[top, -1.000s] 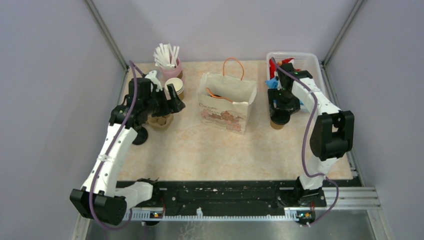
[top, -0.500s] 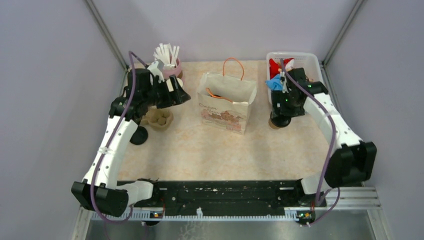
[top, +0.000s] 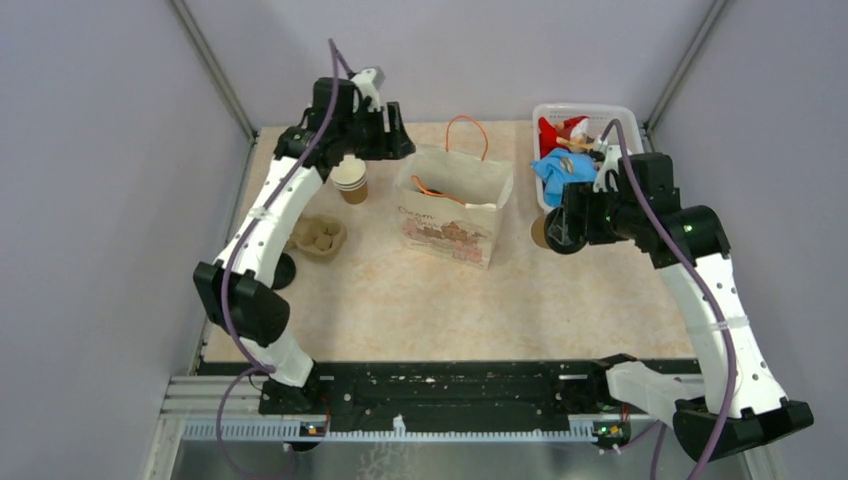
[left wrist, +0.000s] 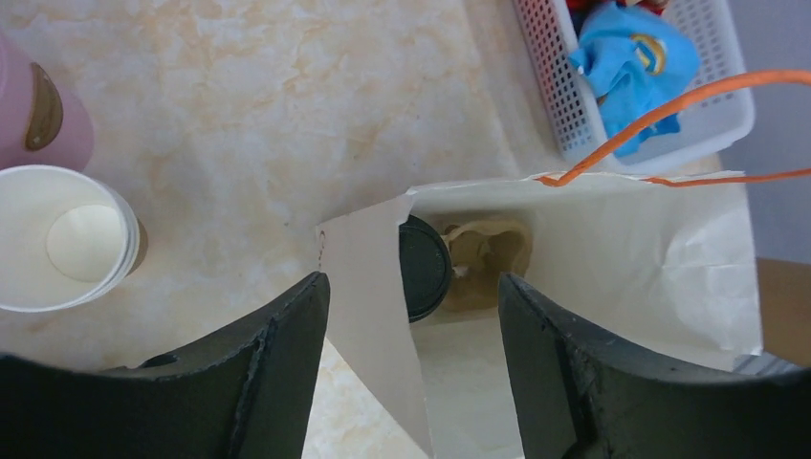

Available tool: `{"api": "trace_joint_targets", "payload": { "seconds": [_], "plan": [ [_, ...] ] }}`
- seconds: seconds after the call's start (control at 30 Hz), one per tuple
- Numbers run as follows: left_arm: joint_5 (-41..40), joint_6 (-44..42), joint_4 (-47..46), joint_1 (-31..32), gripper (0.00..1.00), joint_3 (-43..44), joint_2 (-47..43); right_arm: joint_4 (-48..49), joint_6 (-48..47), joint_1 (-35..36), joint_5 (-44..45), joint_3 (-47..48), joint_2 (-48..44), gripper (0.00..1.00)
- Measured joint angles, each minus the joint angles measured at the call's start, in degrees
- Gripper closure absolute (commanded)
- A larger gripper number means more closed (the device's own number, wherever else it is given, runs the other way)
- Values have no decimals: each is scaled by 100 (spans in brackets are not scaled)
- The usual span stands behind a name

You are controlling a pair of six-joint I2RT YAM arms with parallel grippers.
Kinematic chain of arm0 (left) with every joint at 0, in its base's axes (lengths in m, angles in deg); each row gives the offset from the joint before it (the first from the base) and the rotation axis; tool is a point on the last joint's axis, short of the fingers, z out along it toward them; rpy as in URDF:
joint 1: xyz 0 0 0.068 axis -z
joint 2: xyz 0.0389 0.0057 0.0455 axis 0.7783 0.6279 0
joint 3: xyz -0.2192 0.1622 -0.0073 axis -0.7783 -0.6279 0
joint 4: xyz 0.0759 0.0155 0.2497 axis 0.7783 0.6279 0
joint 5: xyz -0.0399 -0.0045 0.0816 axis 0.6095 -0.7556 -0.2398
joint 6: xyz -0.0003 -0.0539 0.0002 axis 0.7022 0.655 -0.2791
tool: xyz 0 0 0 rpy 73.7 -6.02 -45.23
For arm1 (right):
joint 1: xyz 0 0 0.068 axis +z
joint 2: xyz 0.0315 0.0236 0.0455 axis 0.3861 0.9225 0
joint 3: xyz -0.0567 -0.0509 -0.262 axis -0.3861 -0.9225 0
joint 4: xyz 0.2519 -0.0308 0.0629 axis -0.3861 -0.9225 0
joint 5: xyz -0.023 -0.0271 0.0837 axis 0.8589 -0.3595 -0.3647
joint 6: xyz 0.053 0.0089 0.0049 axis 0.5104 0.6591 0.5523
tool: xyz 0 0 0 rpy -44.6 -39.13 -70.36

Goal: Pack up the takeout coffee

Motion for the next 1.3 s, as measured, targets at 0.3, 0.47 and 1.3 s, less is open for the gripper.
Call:
{"api": "trace_joint_targets", "payload": {
  "seconds": [0.3, 0.47, 1.3],
  "plan": [
    [-1329, -459, 739, 960, 38, 459, 507, -525, -9, 4, -15, 1460, 42, 26],
    [-1805, -557, 767, 1032, 51, 586, 608, -605, -76, 11, -155, 1749, 4, 28],
    [-2146, -1263, -260, 1054, 100, -369, 332, -621, -387, 1843, -243, 3495, 1445, 31]
  ]
}}
